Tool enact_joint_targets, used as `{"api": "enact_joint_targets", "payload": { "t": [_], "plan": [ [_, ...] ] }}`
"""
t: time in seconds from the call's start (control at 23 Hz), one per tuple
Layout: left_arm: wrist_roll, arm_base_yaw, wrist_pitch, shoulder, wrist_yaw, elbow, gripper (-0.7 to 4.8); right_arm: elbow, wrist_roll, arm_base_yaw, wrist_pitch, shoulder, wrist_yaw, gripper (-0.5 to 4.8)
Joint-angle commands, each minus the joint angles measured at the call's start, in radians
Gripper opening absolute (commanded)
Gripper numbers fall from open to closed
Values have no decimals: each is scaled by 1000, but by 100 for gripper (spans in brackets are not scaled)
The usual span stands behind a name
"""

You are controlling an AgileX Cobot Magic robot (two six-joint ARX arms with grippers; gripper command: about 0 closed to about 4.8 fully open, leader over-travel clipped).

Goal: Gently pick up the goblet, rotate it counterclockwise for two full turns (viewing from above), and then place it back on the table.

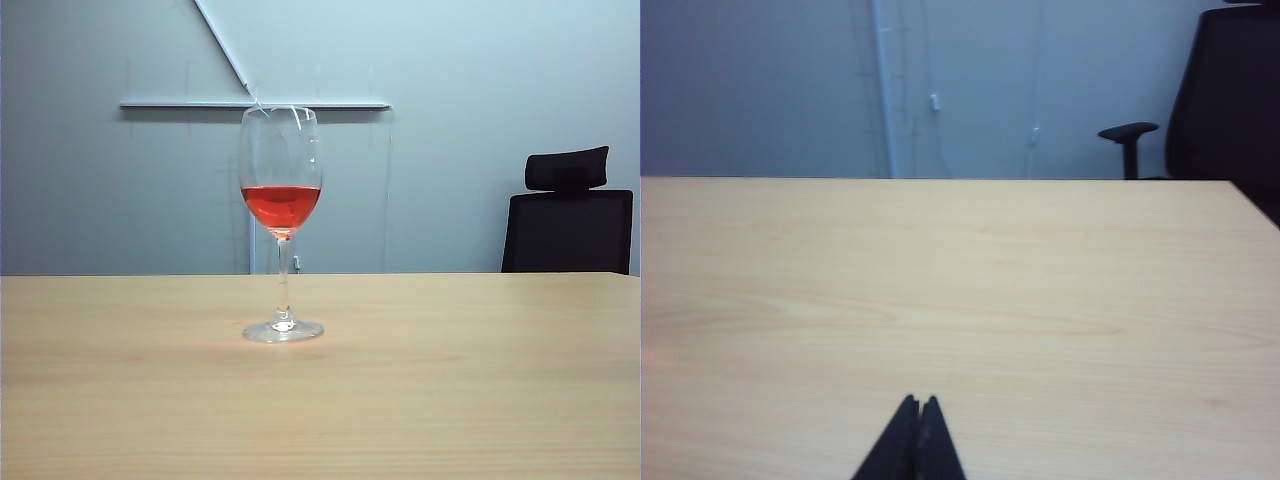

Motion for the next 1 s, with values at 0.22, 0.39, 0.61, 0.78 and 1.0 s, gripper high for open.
{"api": "enact_joint_targets", "payload": {
  "t": [0.22, 0.39, 0.61, 0.78, 1.0],
  "plan": [
    [0, 1, 12, 2, 3, 3, -5, -4, 29, 2, 42, -3, 14, -8],
    [0, 1, 12, 2, 3, 3, -5, -4, 29, 2, 46, -3, 14, -8],
    [0, 1, 12, 2, 3, 3, -5, -4, 27, 2, 45, -3, 21, -8],
    [0, 1, 12, 2, 3, 3, -5, -4, 27, 2, 45, -3, 18, -8],
    [0, 1, 12, 2, 3, 3, -5, -4, 27, 2, 45, -3, 18, -8]
  ]
}}
